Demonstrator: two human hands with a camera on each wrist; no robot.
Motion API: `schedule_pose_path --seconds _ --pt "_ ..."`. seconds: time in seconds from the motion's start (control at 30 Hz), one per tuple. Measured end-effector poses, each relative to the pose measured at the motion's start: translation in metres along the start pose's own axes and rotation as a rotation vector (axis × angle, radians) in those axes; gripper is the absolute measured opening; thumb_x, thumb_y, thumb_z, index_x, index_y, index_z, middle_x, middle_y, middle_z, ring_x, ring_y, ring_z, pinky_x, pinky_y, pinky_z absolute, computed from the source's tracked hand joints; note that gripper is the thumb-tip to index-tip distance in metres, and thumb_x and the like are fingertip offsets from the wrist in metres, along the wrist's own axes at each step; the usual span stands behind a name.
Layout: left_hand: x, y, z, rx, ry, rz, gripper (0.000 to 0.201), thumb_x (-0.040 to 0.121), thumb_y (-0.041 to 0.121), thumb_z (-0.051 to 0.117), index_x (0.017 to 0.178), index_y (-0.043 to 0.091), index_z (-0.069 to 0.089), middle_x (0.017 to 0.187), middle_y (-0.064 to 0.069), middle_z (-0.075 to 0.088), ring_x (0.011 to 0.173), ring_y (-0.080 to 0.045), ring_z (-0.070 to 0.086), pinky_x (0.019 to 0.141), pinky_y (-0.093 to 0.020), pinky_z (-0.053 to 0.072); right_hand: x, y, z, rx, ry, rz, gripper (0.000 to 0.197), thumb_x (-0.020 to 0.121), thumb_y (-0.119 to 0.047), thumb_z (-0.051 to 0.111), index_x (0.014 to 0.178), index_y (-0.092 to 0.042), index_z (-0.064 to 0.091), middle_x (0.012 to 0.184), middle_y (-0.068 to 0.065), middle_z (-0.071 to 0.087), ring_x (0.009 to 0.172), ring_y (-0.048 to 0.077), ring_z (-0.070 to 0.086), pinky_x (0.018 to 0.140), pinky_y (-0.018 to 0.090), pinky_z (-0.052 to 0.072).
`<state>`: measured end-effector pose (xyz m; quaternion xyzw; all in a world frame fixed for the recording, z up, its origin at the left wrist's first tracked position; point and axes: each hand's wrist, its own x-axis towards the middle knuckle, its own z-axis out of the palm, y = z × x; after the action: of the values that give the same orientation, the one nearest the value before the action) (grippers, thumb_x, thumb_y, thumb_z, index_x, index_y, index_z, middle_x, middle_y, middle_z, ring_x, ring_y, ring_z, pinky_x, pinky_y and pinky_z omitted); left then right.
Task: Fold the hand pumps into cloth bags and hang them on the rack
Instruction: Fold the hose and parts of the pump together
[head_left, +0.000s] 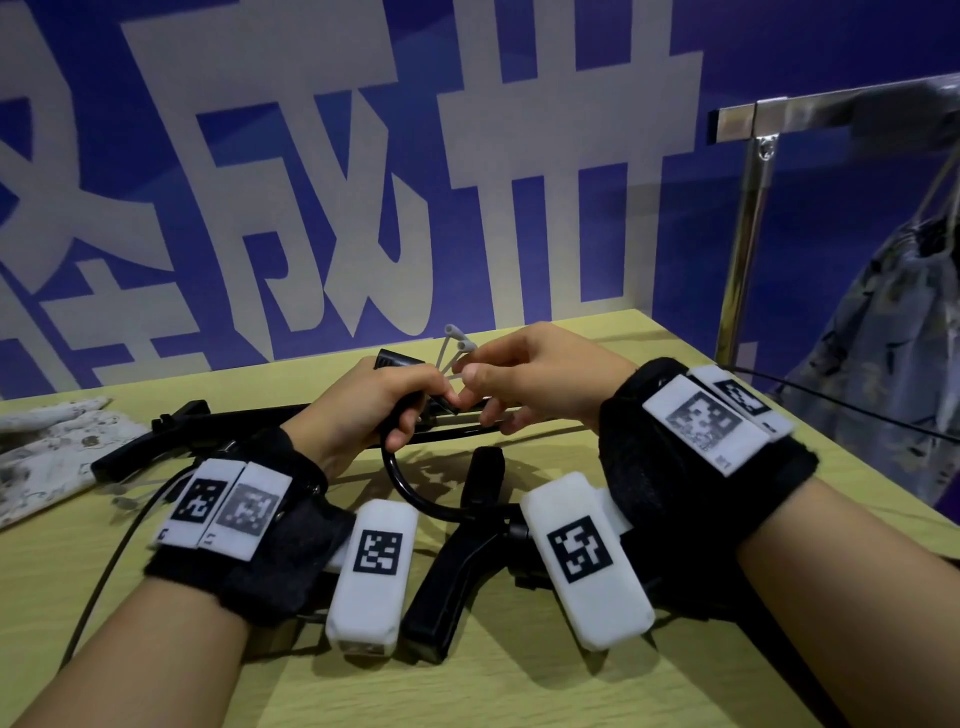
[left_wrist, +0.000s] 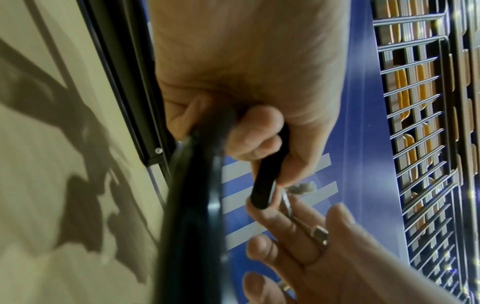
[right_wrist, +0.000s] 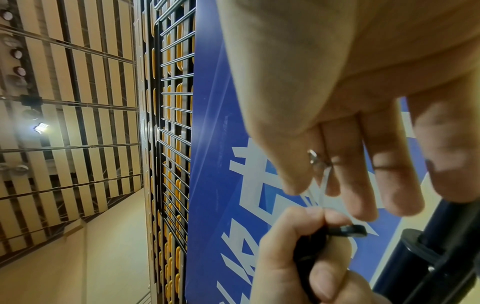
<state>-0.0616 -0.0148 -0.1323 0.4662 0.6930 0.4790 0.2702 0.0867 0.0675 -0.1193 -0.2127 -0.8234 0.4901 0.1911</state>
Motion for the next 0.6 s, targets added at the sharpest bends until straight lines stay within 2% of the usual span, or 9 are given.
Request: schedule_pose_path --seconds 0.13,0.3,0.47,0.53,0.6 --pt "0.0018 -0.0015 -0.0004 0.014 0.015 -0.029 0.022 0.083 0.015 0.057 0.065 0.008 0.067 0.039 0.001 0.037 0.029 -0.010 0.031 0.033 -0.015 0.027 0.0000 -0.0004 -0.0004 0.028 -0.026 0.027 0.023 0.097 -0.019 0.048 0.113 -0.008 0.060 0.087 0.001 0.066 0.066 0.012 0.062 0.070 0.026 0.056" --pt "0.0016 -0.0028 0.0006 0.010 -0.009 -0.020 0.035 0.084 0.011 0.054 0.053 0.014 0.068 0.040 0.000 0.035 0.029 -0.010 0.030 0.033 -0.015 0.026 0.0010 0.0023 -0.0020 -0.035 -0.049 0.018 0.021 0.094 -0.016 0.054 0.106 -0.003 0.064 0.077 -0.001 0.067 0.064 0.010 0.065 0.068 0.022 0.056" --pt "0.0020 -0.0037 0.0015 0.017 -0.046 0.008 0.028 0.084 0.010 0.055 0.060 0.010 0.068 0.039 0.000 0.035 0.029 -0.010 0.029 0.033 -0.015 0.026 0.0016 0.0030 -0.0002 -0.056 -0.065 0.030 0.024 0.095 -0.017 0.052 0.096 0.004 0.064 0.075 0.002 0.067 0.069 0.014 0.066 0.071 0.025 0.056" --pt "0.0021 -0.0036 0.0017 0.024 -0.055 0.015 0.020 0.081 0.012 0.059 0.064 0.007 0.067 0.040 0.000 0.035 0.029 -0.010 0.029 0.033 -0.015 0.026 0.0020 0.0030 -0.0001 -0.062 -0.067 0.037 0.025 0.096 -0.017 0.050 0.098 0.004 0.063 0.074 0.002 0.067 0.068 0.013 0.065 0.068 0.023 0.055" --pt "0.0016 -0.0032 0.0017 0.024 -0.068 0.027 0.014 0.072 0.019 0.063 0.065 0.007 0.067 0.040 0.000 0.036 0.029 -0.010 0.029 0.033 -0.016 0.026 0.0023 0.0027 -0.0002 -0.066 -0.064 0.046 0.024 0.097 -0.015 0.048 0.101 0.004 0.062 0.074 0.002 0.066 0.066 0.012 0.065 0.063 0.020 0.055"
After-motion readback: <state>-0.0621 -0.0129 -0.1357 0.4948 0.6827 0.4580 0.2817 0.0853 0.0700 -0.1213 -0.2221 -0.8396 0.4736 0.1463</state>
